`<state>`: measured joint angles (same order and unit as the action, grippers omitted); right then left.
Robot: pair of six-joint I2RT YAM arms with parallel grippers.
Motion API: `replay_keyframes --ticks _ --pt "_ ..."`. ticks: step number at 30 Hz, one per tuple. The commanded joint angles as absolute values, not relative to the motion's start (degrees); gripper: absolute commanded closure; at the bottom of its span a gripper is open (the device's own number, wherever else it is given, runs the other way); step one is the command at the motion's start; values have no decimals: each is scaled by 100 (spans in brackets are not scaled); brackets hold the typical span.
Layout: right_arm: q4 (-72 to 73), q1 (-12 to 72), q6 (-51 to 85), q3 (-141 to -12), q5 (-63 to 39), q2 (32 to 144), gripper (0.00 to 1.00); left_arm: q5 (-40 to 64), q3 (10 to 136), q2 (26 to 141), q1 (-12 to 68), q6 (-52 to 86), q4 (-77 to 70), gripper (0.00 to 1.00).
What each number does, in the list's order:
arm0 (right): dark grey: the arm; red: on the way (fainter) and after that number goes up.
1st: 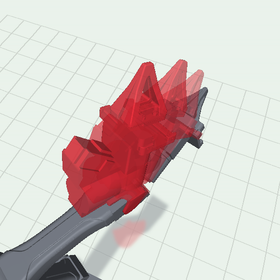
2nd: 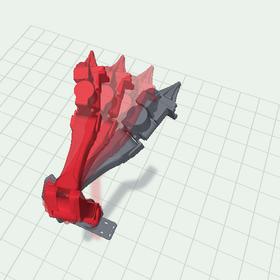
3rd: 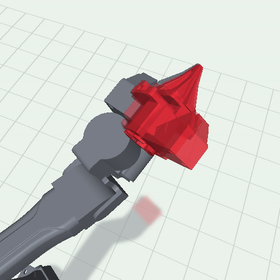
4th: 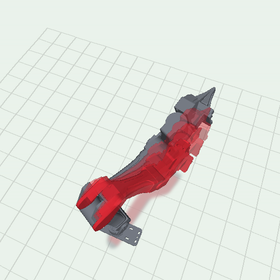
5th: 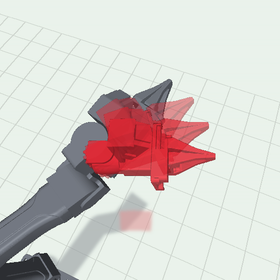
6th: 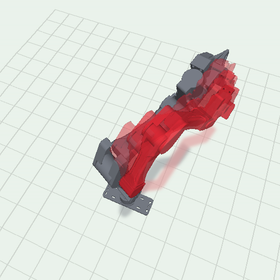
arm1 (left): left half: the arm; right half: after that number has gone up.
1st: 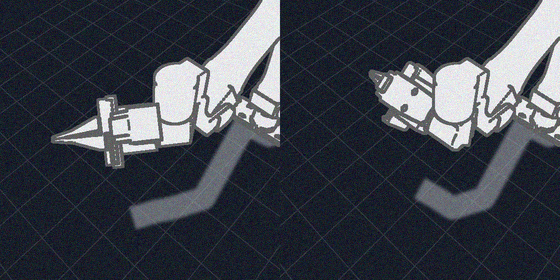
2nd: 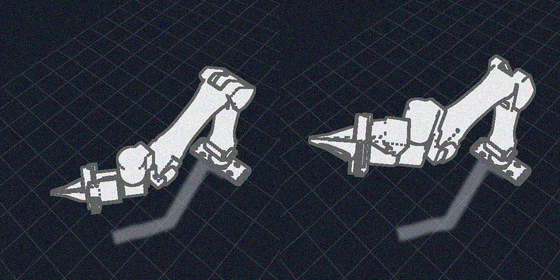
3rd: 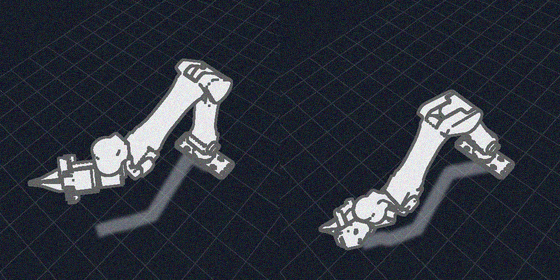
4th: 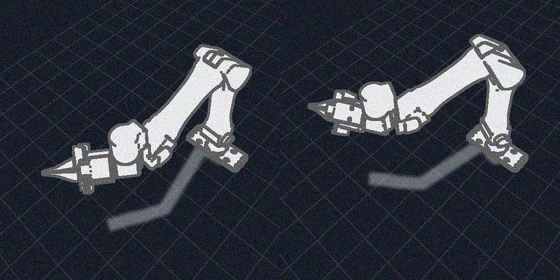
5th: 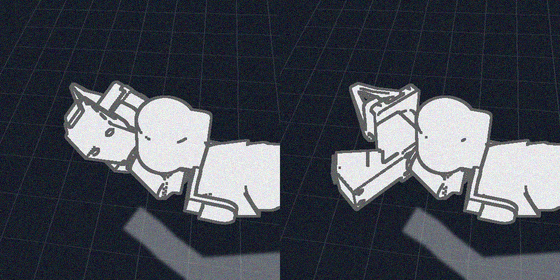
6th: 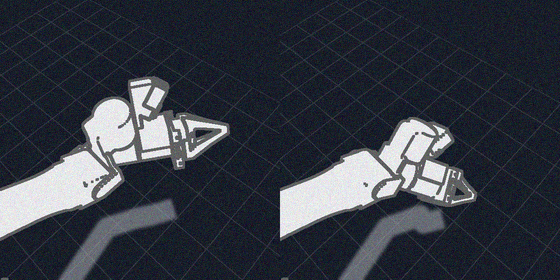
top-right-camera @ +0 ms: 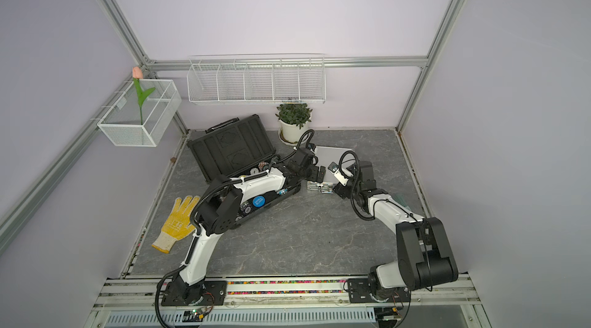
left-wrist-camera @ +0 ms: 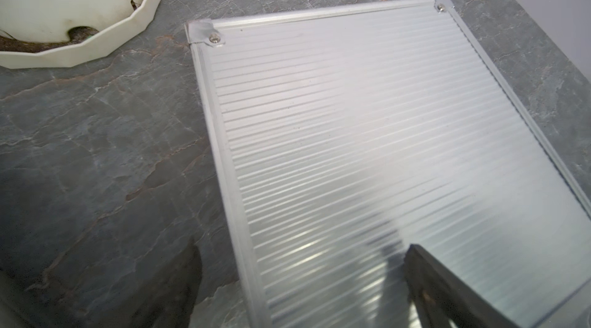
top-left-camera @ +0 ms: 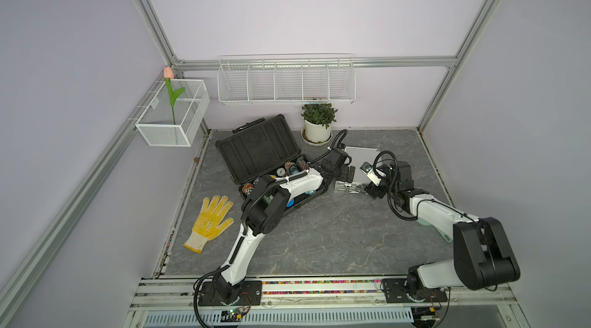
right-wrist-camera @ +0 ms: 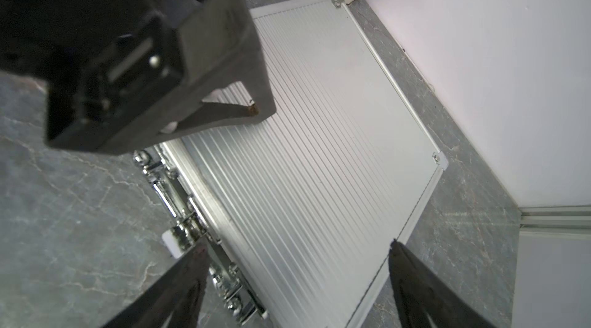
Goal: Close the poker set cases
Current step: Fasten the fastener on the poker set case.
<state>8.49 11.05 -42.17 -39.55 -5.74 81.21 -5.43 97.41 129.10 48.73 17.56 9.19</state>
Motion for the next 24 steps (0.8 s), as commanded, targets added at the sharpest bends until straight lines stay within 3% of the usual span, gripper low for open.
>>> replay_keyframes --ticks 1,12,24 --pt "965 1142 -4817 -3789 -814 7943 12 -471 9442 13149 4861 1859 1525 0" --pt "655 1400 -5037 -3753 -1041 7909 11 -364 9325 13137 4766 1980 1397 0" --pt "1363 1511 -4534 -3849 -689 8234 11 -322 9246 13100 4748 1984 1304 0"
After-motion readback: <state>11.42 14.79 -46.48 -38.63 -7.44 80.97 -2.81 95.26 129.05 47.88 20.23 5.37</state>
